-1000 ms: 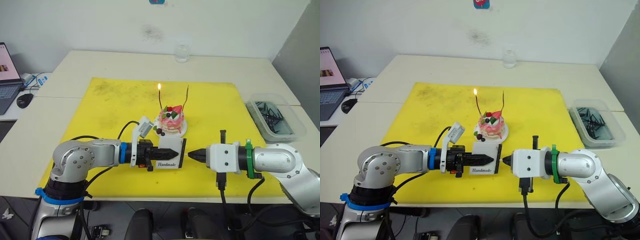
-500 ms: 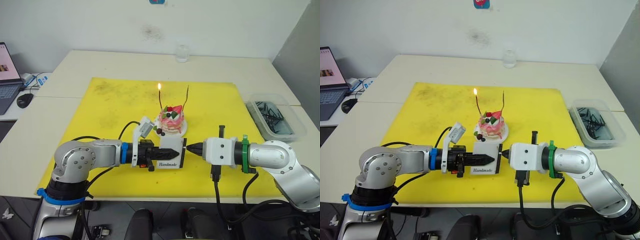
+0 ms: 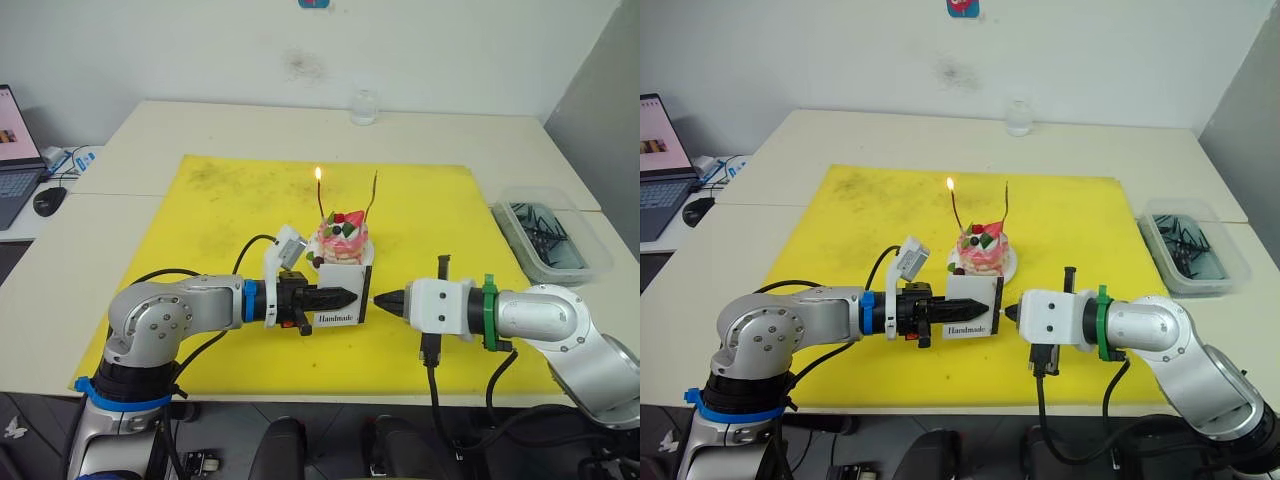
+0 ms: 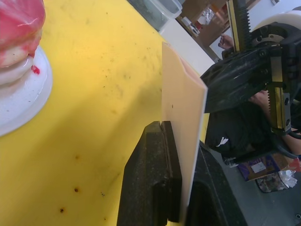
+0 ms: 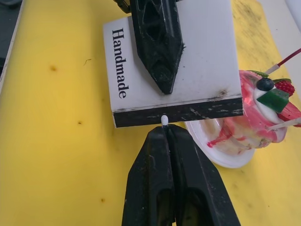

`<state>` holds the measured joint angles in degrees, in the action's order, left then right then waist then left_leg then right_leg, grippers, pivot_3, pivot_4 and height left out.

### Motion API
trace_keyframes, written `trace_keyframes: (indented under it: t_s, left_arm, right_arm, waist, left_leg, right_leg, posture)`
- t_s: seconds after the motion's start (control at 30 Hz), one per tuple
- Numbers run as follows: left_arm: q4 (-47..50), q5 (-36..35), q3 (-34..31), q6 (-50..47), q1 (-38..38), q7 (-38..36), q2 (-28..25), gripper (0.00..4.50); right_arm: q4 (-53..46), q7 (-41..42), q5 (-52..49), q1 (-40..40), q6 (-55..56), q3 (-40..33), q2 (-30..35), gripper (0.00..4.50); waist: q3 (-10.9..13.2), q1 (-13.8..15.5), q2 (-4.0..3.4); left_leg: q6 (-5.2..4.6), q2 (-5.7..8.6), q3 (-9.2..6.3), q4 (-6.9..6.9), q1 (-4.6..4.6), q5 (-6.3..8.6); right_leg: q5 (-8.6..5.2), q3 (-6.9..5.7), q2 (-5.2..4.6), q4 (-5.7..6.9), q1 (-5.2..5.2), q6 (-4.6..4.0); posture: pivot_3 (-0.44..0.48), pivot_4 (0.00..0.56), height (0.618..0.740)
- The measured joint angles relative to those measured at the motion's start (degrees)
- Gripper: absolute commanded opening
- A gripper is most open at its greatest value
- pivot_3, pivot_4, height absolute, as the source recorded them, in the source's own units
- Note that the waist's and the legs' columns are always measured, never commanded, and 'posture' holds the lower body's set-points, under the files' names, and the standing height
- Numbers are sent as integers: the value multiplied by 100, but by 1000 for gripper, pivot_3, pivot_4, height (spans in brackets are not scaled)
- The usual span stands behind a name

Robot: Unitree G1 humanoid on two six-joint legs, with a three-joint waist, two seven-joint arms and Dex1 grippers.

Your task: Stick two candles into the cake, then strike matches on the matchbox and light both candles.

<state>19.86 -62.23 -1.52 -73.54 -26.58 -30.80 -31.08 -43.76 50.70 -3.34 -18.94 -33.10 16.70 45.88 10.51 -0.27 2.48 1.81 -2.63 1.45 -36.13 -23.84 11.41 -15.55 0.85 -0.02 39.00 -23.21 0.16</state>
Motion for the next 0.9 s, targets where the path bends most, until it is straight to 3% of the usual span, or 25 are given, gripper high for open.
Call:
trace_keyframes:
  t_s: [0.9]
  left_arm:
    - [4, -40, -3, -6, 67, 130, 113, 0]
  right_arm:
    - [139, -33, 186, -65, 31, 224, -80, 34]
  waist:
    - [0, 1, 0]
  left_leg:
    - [0, 0, 1, 0, 0, 0]
  right_leg:
    - [0, 0, 0, 0, 0, 0]
  posture:
    - [0, 150, 740]
